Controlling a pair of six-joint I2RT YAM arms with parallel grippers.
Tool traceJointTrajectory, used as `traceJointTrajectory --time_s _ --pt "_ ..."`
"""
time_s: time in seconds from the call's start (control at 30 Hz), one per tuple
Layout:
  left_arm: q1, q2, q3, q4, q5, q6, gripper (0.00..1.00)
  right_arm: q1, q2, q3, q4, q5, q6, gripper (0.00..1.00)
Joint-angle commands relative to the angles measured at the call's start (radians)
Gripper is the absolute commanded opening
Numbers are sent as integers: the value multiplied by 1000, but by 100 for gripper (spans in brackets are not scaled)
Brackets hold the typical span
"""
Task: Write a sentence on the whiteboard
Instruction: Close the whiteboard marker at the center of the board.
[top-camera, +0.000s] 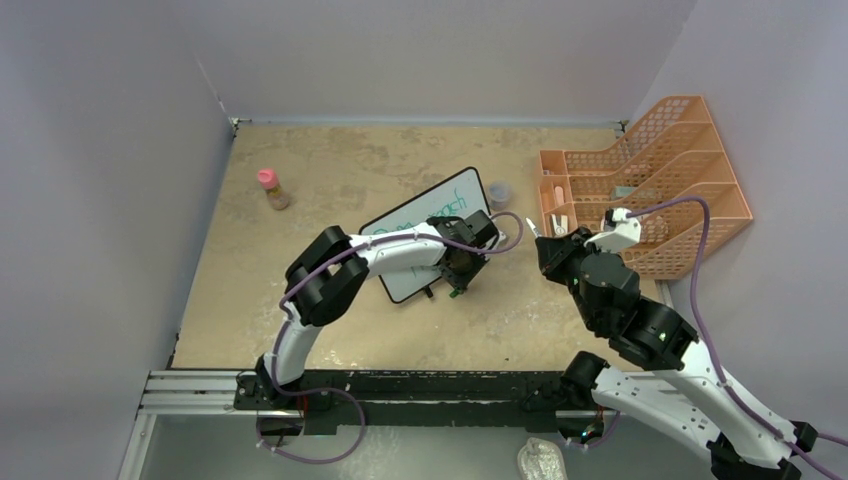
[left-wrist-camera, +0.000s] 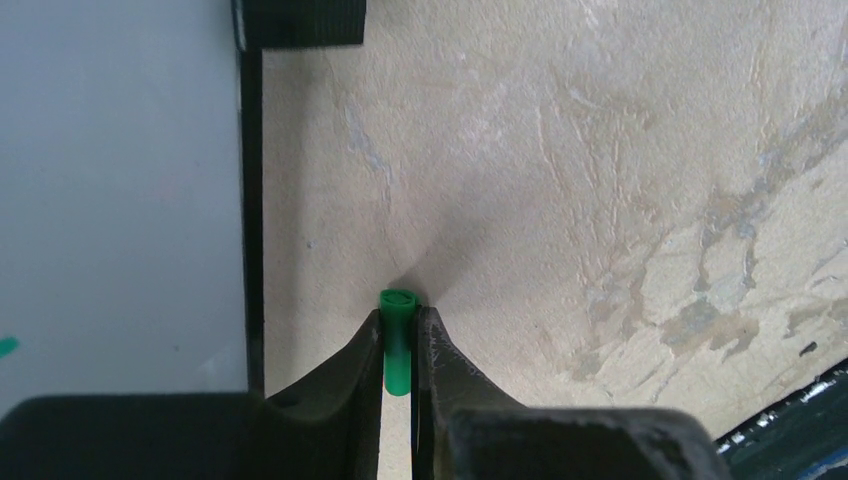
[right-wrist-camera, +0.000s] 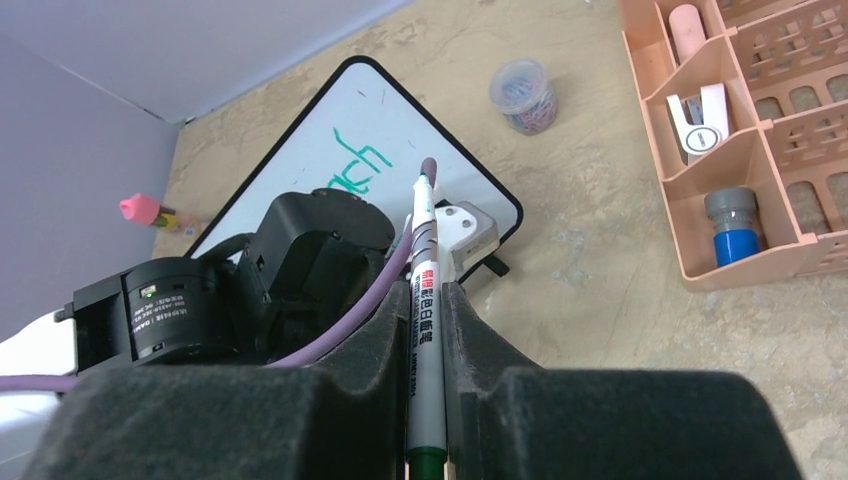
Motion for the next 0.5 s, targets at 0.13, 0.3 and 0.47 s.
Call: traceJointTrajectory --time_s 0.13,0.3,0.47 --pt "1 -154 -89 3 50 -168 0 -4 -18 13 63 24 -42 0" --pt "8 -250 -105 27 15 -272 0 -4 -39 -8 136 -3 -107 0" --pt "29 -395 -148 108 -35 -385 0 -4 -51 -23 215 -50 -181 0"
